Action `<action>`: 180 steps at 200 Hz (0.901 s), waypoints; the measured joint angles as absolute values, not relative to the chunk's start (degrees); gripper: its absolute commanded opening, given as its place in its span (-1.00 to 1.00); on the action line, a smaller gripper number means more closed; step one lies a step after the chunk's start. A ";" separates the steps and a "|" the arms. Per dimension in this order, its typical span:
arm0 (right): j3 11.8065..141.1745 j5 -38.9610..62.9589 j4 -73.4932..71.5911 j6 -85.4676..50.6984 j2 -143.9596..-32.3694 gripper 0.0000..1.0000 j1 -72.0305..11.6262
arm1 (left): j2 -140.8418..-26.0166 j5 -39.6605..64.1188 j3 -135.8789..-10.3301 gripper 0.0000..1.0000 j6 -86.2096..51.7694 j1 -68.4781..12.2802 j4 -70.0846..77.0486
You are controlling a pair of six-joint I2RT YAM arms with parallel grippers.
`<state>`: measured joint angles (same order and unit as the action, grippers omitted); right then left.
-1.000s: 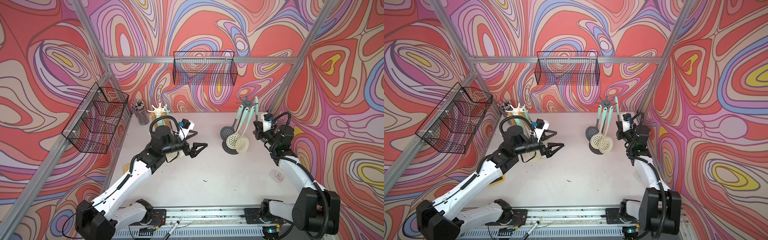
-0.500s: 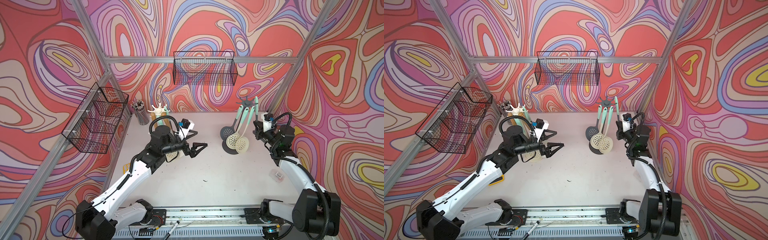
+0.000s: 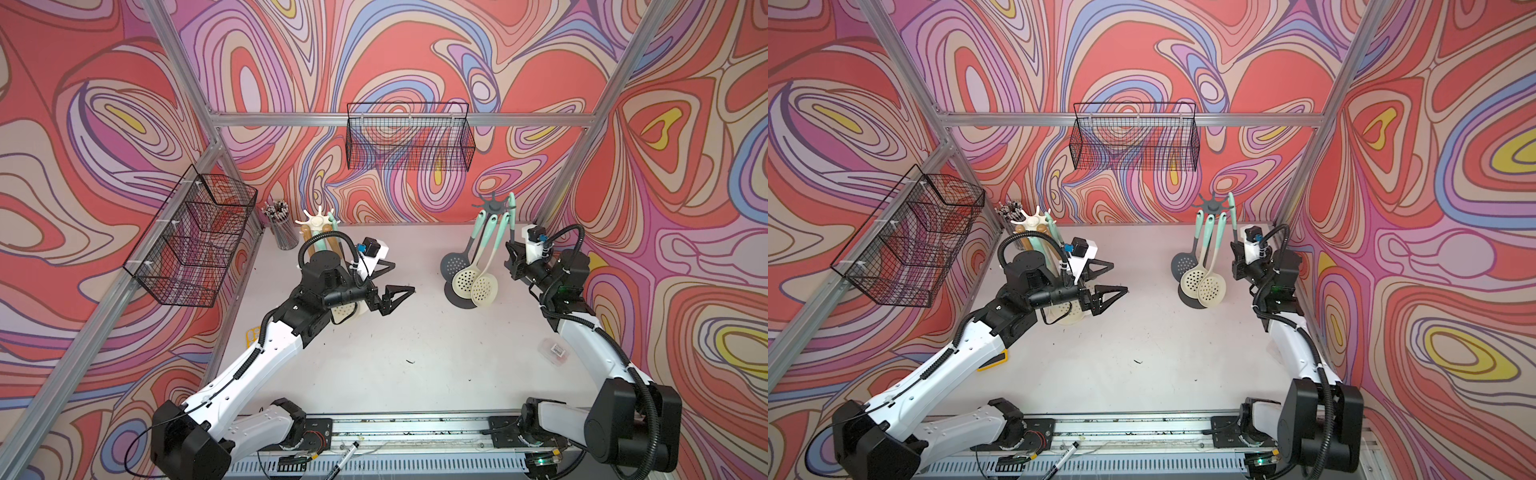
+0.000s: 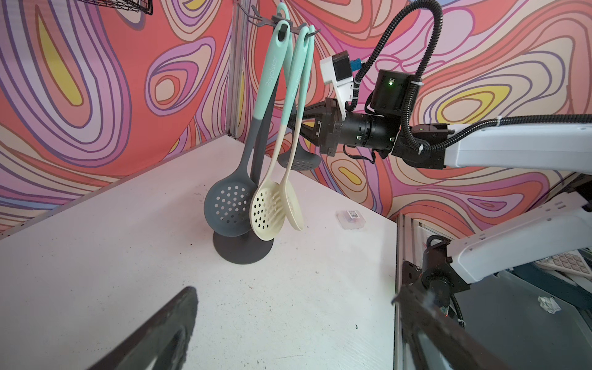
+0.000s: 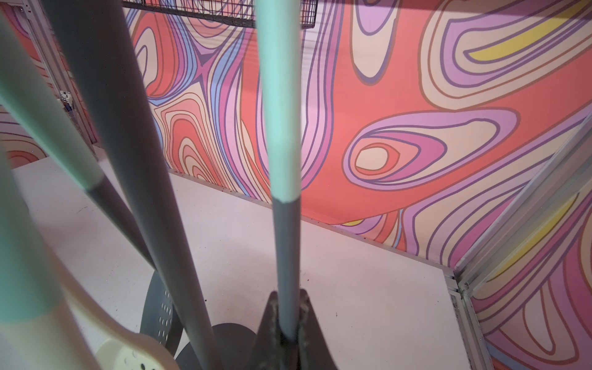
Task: Hang the skimmer on the kitchen utensil rack
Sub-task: Hang the skimmer on the rack.
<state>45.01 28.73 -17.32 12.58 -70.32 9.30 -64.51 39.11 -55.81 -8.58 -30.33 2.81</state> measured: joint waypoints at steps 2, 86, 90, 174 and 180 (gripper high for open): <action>45.01 28.77 -17.30 12.58 -70.32 -0.88 9.30 | -64.51 39.11 -55.81 1.00 -8.58 -30.33 2.81; 45.52 29.54 -16.12 12.71 -70.32 -0.87 9.30 | -64.47 39.42 -55.81 1.00 -8.62 -30.30 2.87; 45.63 29.56 -15.94 12.80 -70.32 -0.86 9.30 | -64.47 39.44 -55.81 1.00 -8.62 -30.28 2.90; 46.83 30.09 -13.82 14.41 -70.32 -0.86 9.21 | -64.49 39.99 -55.81 1.00 -8.82 -30.26 3.36; 46.83 30.06 -13.67 14.52 -70.32 -0.86 9.19 | -64.49 40.07 -55.81 1.00 -8.82 -30.26 3.51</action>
